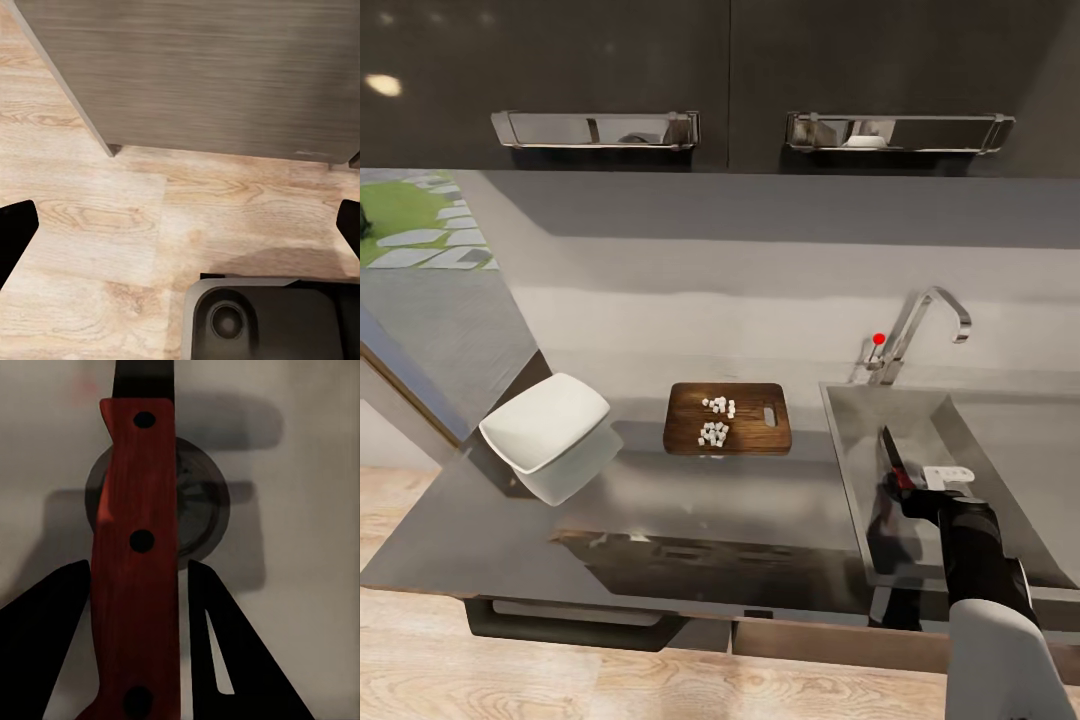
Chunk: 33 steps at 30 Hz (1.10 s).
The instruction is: In the kitchen, take the Vidalia onion out of the sink, dice it on the chopping board with the paring knife, put the diced onion into the bowl on the countertop, then place both the paring knife and the chopping board into the sink.
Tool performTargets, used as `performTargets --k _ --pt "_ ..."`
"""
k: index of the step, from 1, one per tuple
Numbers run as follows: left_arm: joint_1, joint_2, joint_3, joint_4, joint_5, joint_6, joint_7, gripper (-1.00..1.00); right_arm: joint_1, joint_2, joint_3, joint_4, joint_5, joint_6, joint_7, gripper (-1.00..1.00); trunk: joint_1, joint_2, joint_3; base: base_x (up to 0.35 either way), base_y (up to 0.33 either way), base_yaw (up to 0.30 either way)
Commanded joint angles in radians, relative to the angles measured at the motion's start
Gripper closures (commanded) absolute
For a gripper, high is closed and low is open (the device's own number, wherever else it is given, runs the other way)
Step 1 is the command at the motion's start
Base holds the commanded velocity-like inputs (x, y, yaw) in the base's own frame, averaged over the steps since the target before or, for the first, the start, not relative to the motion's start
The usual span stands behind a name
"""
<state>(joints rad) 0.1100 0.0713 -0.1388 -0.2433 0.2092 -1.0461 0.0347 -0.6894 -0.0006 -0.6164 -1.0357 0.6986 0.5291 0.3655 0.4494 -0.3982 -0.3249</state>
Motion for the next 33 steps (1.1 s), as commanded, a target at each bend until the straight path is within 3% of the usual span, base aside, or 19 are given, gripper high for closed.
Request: performTargets --k 1,22,23,33 --pt "0.0 0.001 -0.009 -0.002 0.007 -0.001 0.004 -1.0 -0.001 0.0 -0.002 -0.001 0.01 0.002 0.009 1.0 0.001 -0.002 -0.002 0.0 0.0 0.0" --pt "0.0 0.0 -0.009 -0.002 0.007 -0.001 0.004 -1.0 -0.001 0.001 -0.003 0.0 0.009 0.002 0.008 1.0 0.001 -0.002 -0.002 0.0 0.0 0.0" --pt "0.0 0.0 -0.009 -0.002 0.007 -0.001 0.004 -1.0 -0.001 0.001 -0.003 0.0 0.009 0.002 0.008 -1.0 0.001 -0.002 -0.002 0.0 0.0 0.0" --pt "0.0 0.0 -0.009 -0.002 0.007 -0.001 0.004 -1.0 -0.001 0.001 -0.003 -0.001 0.009 0.002 0.009 -1.0 0.001 -0.002 -0.002 0.0 0.0 0.0"
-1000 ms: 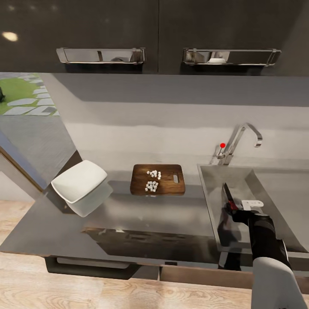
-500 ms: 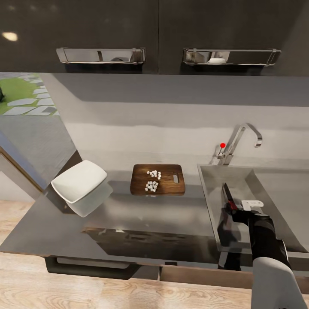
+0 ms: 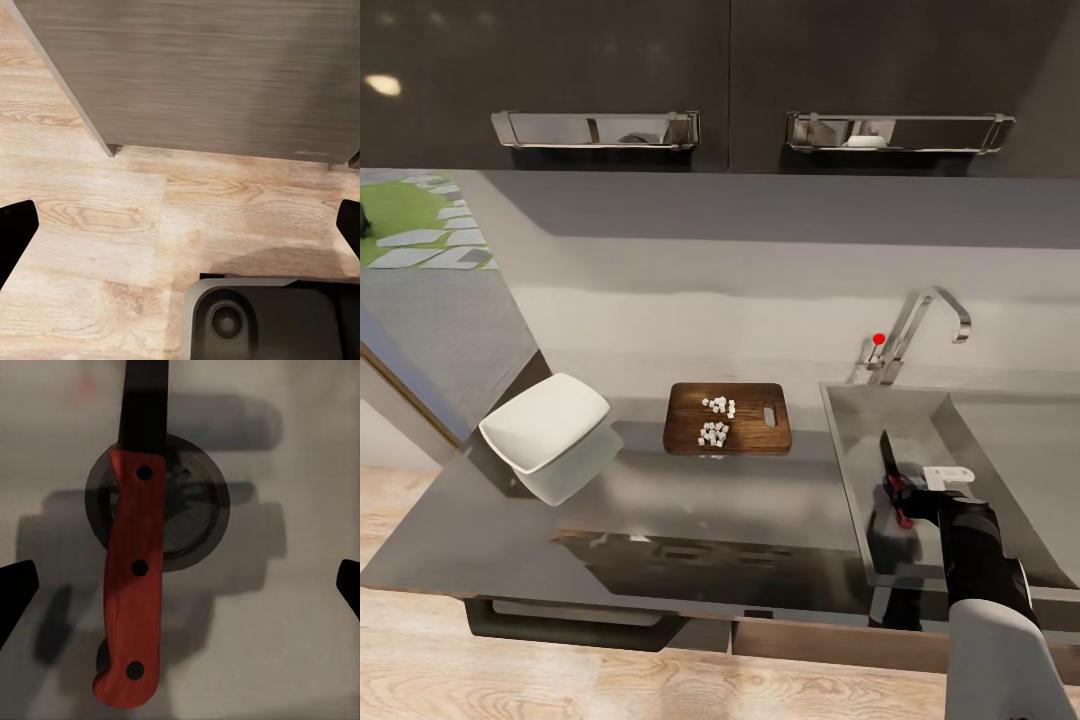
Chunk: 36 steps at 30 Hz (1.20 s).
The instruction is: In the kitchen, take the Vidalia onion out of the sink, dice it on the chopping board with the paring knife, put the diced onion into the bowl on the countertop, then place both the paring knife and the chopping board into the sink.
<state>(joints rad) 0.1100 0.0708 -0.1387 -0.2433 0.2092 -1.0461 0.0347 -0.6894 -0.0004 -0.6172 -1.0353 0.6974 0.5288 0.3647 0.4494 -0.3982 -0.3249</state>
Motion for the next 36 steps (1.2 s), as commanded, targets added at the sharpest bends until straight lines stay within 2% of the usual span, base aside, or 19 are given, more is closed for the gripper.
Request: performTargets --k 1,10,14,18,22,27,31,32,36 --pt "0.0 0.001 -0.009 -0.002 0.007 -0.001 0.004 -1.0 -0.001 0.0 -0.002 -0.002 0.011 0.002 0.01 -1.0 0.001 -0.002 -0.002 0.0 0.0 0.0" --pt "0.0 0.0 -0.009 -0.002 0.007 -0.001 0.004 -1.0 -0.001 0.001 -0.003 -0.012 0.011 0.006 0.012 -1.0 0.001 -0.002 -0.002 0.0 0.0 0.0" --pt "0.0 0.0 -0.009 -0.002 0.007 -0.001 0.004 -1.0 -0.001 0.001 -0.004 -0.048 0.011 0.011 0.013 -1.0 0.001 -0.002 -0.002 0.0 0.0 0.0" --pt "0.0 0.0 -0.009 -0.002 0.007 -0.001 0.004 -1.0 -0.001 0.008 0.001 -0.165 0.011 0.054 0.028 -1.0 0.001 -0.002 -0.002 0.0 0.0 0.0" --pt "0.0 0.0 -0.009 -0.002 0.007 -0.001 0.004 -1.0 -0.001 0.023 0.008 -0.312 0.011 0.159 0.087 -1.0 0.001 -0.002 -0.002 0.0 0.0 0.0" --pt "0.0 0.0 -0.008 -0.001 0.008 -0.001 0.005 -1.0 -0.001 0.033 0.012 -0.369 0.013 0.203 0.162 -1.0 0.001 -0.002 -0.002 0.0 0.0 0.0" --pt "0.0 0.001 -0.008 -0.002 0.007 -0.001 0.004 -1.0 -0.001 0.029 0.071 -0.39 0.017 0.228 0.175 -1.0 0.001 -0.002 -0.002 0.0 0.0 0.0" --pt "0.0 0.001 -0.008 -0.002 0.007 -0.001 0.004 -1.0 -0.001 0.022 0.089 -0.4 0.018 0.245 0.176 -1.0 0.001 -0.002 -0.002 0.0 0.0 0.0" --pt "0.0 0.001 -0.009 -0.002 0.007 -0.001 0.003 -1.0 -0.001 -0.006 0.118 -0.427 0.019 0.322 0.178 -1.0 0.001 -0.002 -0.002 0.0 0.0 0.0"
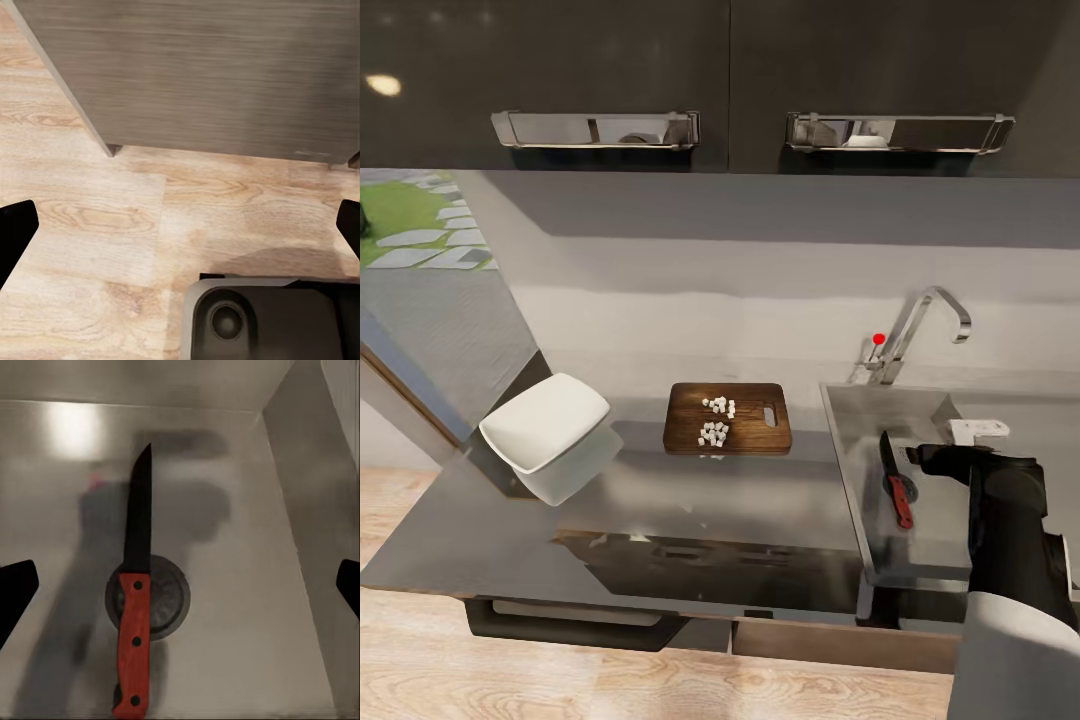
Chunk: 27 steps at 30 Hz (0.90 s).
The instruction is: In the kitchen, take the Vidalia onion out of the sink, dice it on the chopping board with the paring knife, put the diced onion into the bowl on the countertop, then place both the paring knife and the chopping board into the sink.
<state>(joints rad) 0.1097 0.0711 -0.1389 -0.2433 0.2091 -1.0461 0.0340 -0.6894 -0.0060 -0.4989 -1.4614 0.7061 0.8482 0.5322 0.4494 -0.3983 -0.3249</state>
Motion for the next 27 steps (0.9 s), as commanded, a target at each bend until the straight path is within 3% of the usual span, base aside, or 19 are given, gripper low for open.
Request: performTargets --k 1,6,27 --pt "0.0 0.001 -0.009 -0.002 0.007 -0.001 0.003 -1.0 -0.001 -0.011 0.003 -0.006 0.01 0.024 0.01 -1.0 0.001 -0.002 -0.002 0.0 0.0 0.0" --pt "0.001 0.0 -0.01 -0.002 0.007 -0.001 0.002 -1.0 -0.001 -0.034 0.01 -0.014 0.007 0.058 0.012 -1.0 0.001 -0.002 -0.002 0.026 0.062 0.0" --pt "0.0 -0.001 -0.01 -0.002 0.007 -0.001 0.003 -1.0 -0.001 -0.039 0.013 -0.026 0.004 0.063 0.014 -1.0 0.001 -0.002 -0.002 0.093 0.266 0.0"
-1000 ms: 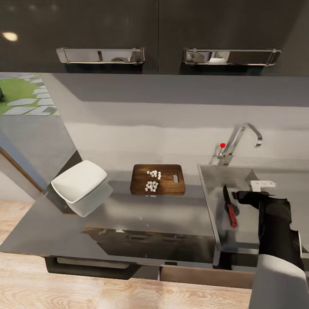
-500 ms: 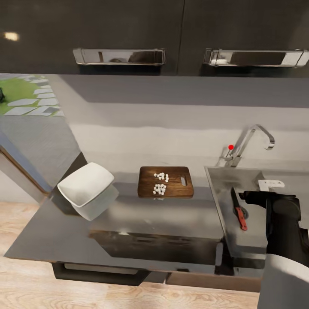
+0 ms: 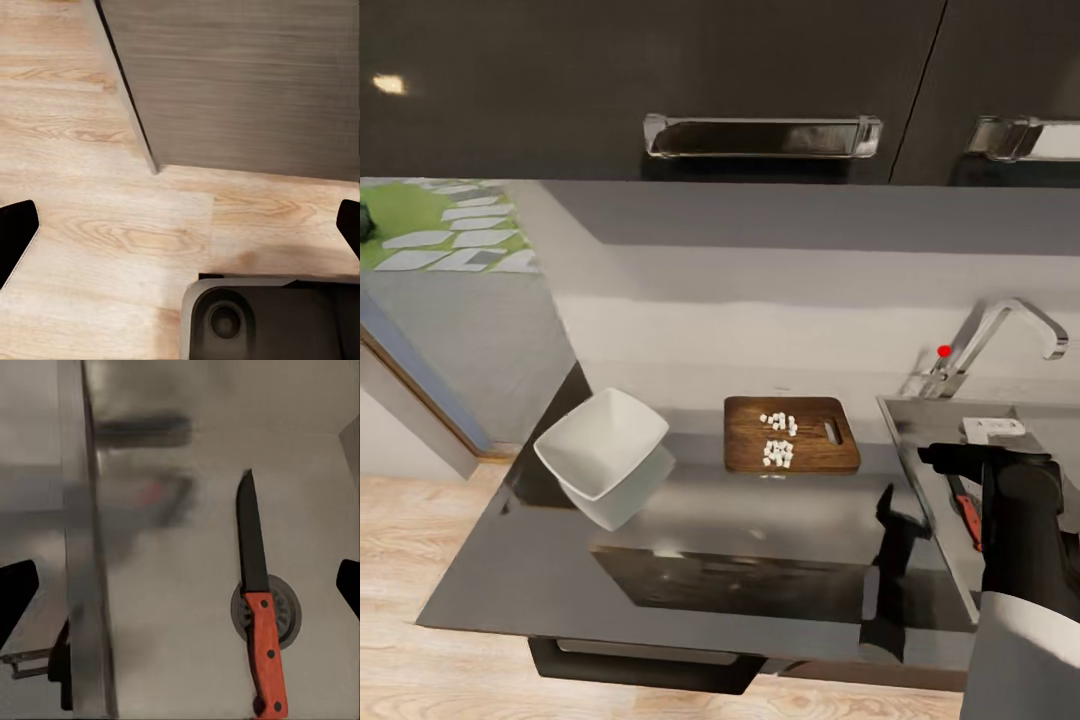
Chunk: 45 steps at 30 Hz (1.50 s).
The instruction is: In the kitchen, take the Vidalia onion out of the sink, dice it on the chopping board with the paring knife, put the diced onion into the bowl on the countertop, then place both the paring knife and the chopping board into the sink.
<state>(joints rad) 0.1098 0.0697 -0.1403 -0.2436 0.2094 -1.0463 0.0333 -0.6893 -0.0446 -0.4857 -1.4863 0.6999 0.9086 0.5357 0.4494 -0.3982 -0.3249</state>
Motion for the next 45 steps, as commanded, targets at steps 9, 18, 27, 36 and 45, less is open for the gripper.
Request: performTargets --k 9,18,27,36,45 --pt "0.0 0.001 -0.009 -0.002 0.007 -0.001 0.003 -1.0 -0.001 0.0 0.004 -0.022 0.01 0.001 0.01 -1.0 0.001 -0.002 -0.002 0.002 0.211 0.0" --pt "0.0 0.001 -0.009 -0.002 0.007 -0.001 0.002 -1.0 -0.001 0.001 0.055 -0.039 0.01 0.004 0.01 -1.0 0.001 -0.002 -0.002 0.0 0.009 0.0" --pt "0.001 0.001 -0.01 -0.002 0.005 -0.001 0.002 -1.0 -0.001 0.0 0.058 -0.04 0.01 0.004 0.009 -1.0 0.001 -0.002 -0.002 0.0 0.008 0.0" --pt "0.001 0.001 -0.01 -0.003 0.005 -0.001 0.002 -1.0 -0.001 0.0 0.058 -0.04 0.011 0.004 0.009 -1.0 0.001 -0.002 -0.002 0.0 0.0 0.0" --pt "0.001 0.002 -0.011 -0.003 0.005 -0.001 0.002 -1.0 -0.001 -0.004 0.058 -0.041 0.013 0.003 0.009 -1.0 0.001 -0.002 -0.002 0.0 0.0 0.0"
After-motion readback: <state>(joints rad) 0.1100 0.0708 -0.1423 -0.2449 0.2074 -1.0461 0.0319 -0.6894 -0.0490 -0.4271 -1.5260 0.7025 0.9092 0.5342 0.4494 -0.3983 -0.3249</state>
